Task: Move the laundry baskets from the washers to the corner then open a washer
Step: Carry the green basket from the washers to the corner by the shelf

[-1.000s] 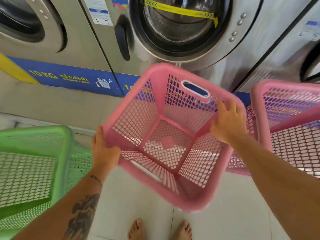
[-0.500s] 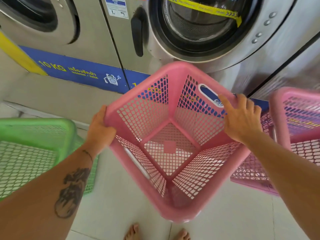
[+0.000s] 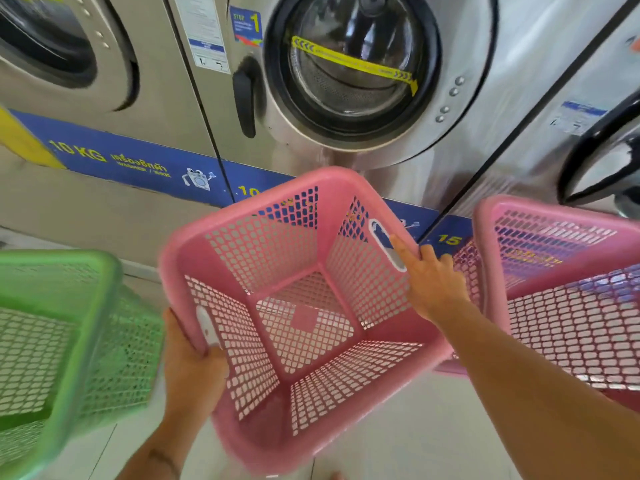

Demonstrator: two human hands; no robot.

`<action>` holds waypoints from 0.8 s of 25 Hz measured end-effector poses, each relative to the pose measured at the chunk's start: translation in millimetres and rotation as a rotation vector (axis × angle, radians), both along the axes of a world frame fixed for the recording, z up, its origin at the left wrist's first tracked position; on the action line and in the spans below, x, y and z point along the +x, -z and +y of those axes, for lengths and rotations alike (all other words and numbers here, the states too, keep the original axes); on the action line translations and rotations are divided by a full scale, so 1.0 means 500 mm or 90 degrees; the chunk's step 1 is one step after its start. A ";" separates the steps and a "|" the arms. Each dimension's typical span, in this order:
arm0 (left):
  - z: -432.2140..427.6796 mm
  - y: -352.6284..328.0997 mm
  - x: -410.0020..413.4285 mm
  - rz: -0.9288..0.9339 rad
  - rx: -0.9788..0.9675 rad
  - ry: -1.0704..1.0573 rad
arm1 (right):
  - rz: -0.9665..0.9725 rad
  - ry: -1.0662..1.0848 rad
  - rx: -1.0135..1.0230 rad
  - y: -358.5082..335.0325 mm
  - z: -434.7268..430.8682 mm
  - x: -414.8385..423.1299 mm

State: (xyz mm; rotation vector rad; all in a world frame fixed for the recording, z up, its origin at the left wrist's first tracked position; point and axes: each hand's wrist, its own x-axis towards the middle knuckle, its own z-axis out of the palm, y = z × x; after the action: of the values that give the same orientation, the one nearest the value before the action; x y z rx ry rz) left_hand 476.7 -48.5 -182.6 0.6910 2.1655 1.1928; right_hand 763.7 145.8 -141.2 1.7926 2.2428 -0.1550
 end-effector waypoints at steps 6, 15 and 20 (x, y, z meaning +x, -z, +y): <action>-0.059 -0.035 -0.110 0.193 -0.028 0.122 | 0.080 0.061 0.004 -0.007 -0.240 0.004; -0.159 0.044 -0.241 0.287 -0.045 0.268 | 0.079 0.137 -0.007 0.108 -0.506 -0.107; -0.198 0.173 -0.288 0.308 -0.088 0.332 | 0.071 0.185 -0.089 0.220 -0.583 -0.148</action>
State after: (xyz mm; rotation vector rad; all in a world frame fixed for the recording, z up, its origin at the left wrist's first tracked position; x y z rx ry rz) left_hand 332.4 -147.6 -268.9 1.4900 2.1965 0.6367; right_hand 689.7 -145.9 -251.0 2.0665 1.9728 -0.4667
